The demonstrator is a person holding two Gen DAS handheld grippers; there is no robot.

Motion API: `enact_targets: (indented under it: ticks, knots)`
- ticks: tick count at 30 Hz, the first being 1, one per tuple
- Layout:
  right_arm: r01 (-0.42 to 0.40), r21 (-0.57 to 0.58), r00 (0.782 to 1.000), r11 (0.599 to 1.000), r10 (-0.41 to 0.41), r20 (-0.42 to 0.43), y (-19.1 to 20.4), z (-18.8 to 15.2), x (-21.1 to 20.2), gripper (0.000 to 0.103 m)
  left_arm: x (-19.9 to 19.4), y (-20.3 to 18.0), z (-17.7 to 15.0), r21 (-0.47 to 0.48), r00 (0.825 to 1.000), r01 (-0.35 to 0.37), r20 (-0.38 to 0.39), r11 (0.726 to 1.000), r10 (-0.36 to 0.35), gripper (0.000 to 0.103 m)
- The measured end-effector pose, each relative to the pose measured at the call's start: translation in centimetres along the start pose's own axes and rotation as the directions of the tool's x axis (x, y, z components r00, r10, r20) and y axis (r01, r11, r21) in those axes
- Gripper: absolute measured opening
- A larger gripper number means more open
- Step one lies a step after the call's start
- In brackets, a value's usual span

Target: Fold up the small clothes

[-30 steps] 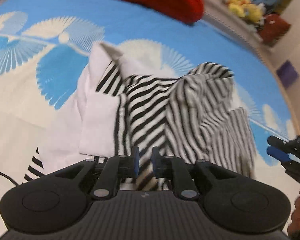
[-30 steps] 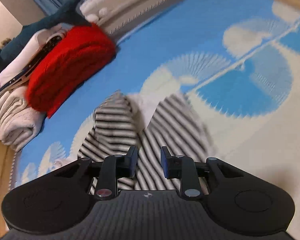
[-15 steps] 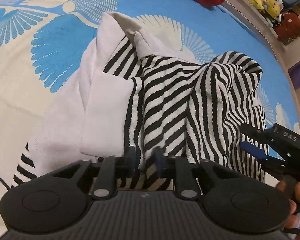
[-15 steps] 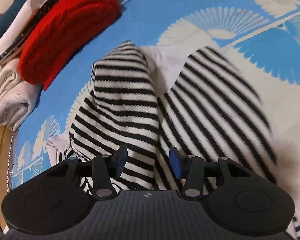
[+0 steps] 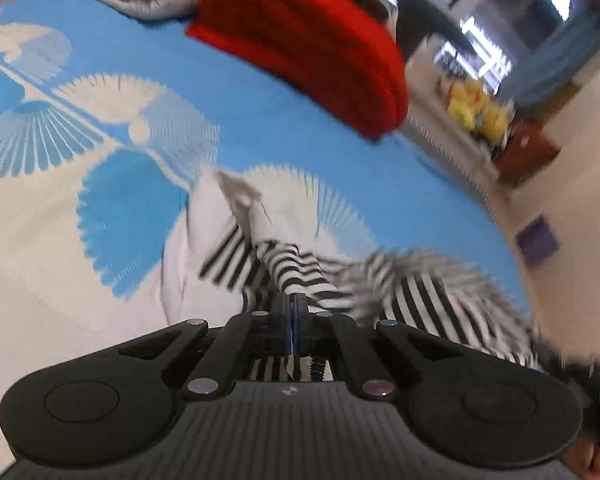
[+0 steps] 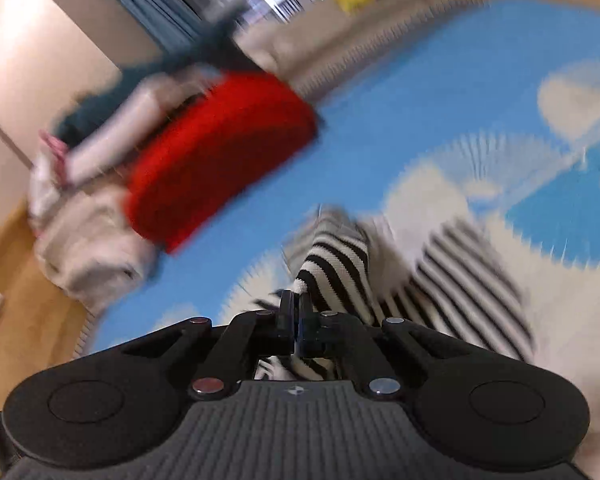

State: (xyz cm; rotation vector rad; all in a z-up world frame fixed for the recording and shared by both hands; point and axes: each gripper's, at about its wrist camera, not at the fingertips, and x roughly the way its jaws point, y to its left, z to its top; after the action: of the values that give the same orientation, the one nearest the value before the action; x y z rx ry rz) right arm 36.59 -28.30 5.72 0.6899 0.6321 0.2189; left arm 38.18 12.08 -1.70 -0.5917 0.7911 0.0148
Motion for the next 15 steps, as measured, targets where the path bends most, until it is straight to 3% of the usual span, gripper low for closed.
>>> enact_targets:
  ticks: [2,4,6,7,8,9,11,12,13,15]
  knots:
    - [-0.043,0.019,0.999,0.999,0.043,-0.012,-0.5,-0.4,-2.1,0.0,0.1,0.7,-0.1,-0.024,0.999,-0.022,-0.031,0.999,0.022,0.0]
    - [0.055,0.029,0.983,0.998,-0.049,-0.176,-1.2,-2.0,-2.1,0.001,1.6,1.4,-1.0,-0.01,0.981,-0.107,-0.163,0.994,0.104,0.0]
    - [0.202,-0.014,0.91,0.979,-0.192,-0.368,-2.6,-4.2,-0.9,0.002,3.0,2.1,-2.2,0.04,0.936,-0.219,-0.274,0.975,0.222,0.001]
    - [0.254,-0.026,0.87,0.967,-0.24,-0.43,-3.3,-5.1,-0.3,0.005,3.2,2.7,-2.5,0.037,0.924,-0.245,-0.294,0.969,0.245,0.002]
    - [0.288,-0.022,0.851,0.957,-0.267,-0.453,-3.9,-5.5,-0.1,0.005,3.0,3.1,-2.5,0.007,0.927,-0.246,-0.292,0.969,0.237,0.005]
    - [0.305,-0.005,0.856,0.952,-0.277,-0.436,-4.0,-5.3,-0.3,0.006,2.7,3.4,-2.3,-0.032,0.934,-0.237,-0.282,0.971,0.219,0.008]
    - [0.273,0.025,0.901,0.962,-0.246,-0.358,-3.6,-4.0,-1.1,0.021,1.8,3.3,-1.7,-0.095,0.961,-0.167,-0.237,0.981,0.141,0.027]
    - [0.248,0.027,0.923,0.968,-0.228,-0.311,-3.3,-3.2,-1.5,0.043,1.4,3.1,-1.2,-0.11,0.971,-0.135,-0.214,0.985,0.109,0.031]
    - [0.24,0.018,0.934,0.971,-0.226,-0.275,-3.1,-2.7,-1.5,0.055,1.3,2.8,-1.1,-0.115,0.976,-0.113,-0.197,0.987,0.089,0.036]
    - [0.249,-0.014,0.943,0.968,-0.246,-0.223,-3.1,-2.0,-0.8,0.054,1.3,1.8,-1.4,-0.114,0.981,-0.072,-0.186,0.991,0.05,0.036]
